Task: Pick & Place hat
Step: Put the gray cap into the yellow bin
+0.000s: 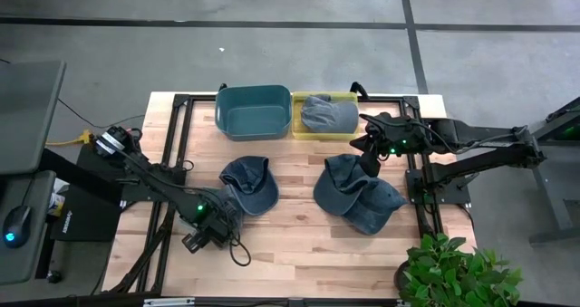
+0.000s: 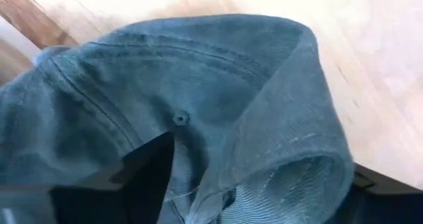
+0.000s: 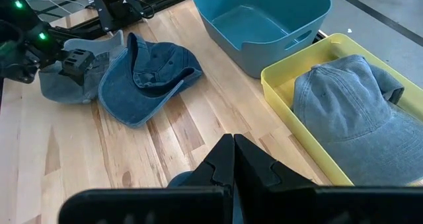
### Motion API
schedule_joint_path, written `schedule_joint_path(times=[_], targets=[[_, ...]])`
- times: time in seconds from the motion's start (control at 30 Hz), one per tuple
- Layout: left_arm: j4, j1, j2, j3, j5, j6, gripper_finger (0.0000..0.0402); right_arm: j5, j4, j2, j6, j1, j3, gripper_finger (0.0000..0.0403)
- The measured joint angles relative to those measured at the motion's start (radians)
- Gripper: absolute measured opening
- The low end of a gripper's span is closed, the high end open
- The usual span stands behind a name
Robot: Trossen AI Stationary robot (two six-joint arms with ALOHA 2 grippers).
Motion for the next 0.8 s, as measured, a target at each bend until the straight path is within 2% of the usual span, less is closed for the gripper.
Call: schedule_joint_path(times=[0.13,0.33,0.37,0.6,0.8], targets=[[-0.014,0.000,0.000,0.000,-0.024,-0.003,0.0198,0.000,0.000,0.000,0.000,0.000,0.000,0.0000],[-0.065,0.000,-0.001,0.000,0.008,-0.066,0.0038,0.000,0.000,0.000,0.000,0.000,0.000,0.0000],[-0.071,0.000,-0.001,0.000,0.016,-0.081,0.0021,0.000,0.000,0.000,0.000,0.000,0.000,0.0000],[-0.089,0.000,-0.001,0.006,0.048,-0.124,0.0008,0.000,0.000,0.000,0.007,0.000,0.000,0.0000],[-0.155,0.000,-0.003,0.089,0.032,-0.129,0.0005,-0.015,0.001,0.000,0.007,0.000,0.000,0.0000]])
